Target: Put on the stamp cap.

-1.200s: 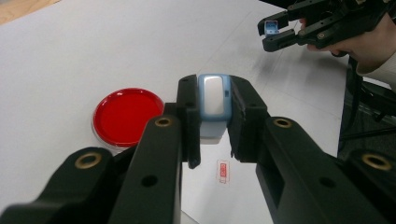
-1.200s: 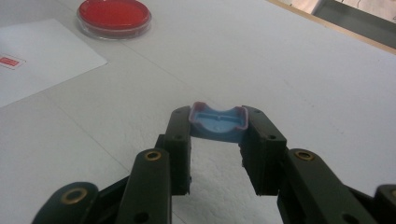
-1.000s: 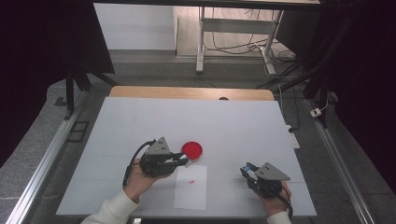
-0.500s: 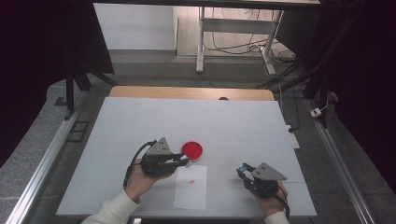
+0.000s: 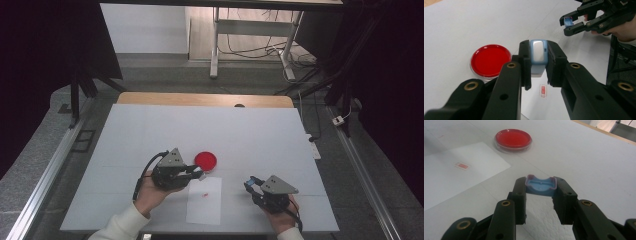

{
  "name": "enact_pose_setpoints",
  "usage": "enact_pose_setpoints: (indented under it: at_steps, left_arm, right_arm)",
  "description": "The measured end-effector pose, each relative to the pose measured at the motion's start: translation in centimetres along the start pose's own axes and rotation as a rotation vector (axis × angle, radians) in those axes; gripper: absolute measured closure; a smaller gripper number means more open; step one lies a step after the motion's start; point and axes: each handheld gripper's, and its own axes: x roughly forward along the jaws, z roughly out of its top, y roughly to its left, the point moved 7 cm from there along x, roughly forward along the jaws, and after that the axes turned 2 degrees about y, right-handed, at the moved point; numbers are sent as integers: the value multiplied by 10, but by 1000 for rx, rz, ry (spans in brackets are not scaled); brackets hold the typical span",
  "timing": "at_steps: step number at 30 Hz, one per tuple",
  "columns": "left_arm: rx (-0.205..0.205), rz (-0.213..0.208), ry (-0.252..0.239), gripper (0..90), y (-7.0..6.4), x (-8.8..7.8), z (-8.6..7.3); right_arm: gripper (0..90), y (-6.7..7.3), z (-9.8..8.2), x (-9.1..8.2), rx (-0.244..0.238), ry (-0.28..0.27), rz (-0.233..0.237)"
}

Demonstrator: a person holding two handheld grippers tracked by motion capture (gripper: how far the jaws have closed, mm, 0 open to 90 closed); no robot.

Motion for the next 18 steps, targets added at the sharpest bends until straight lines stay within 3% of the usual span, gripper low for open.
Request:
enact_pose_setpoints:
  at_steps: [18]
  left_arm:
    - [-1, 2, -5, 760, -1, 0, 0]
  right_arm:
    - [642, 23, 9, 14, -19, -5, 40]
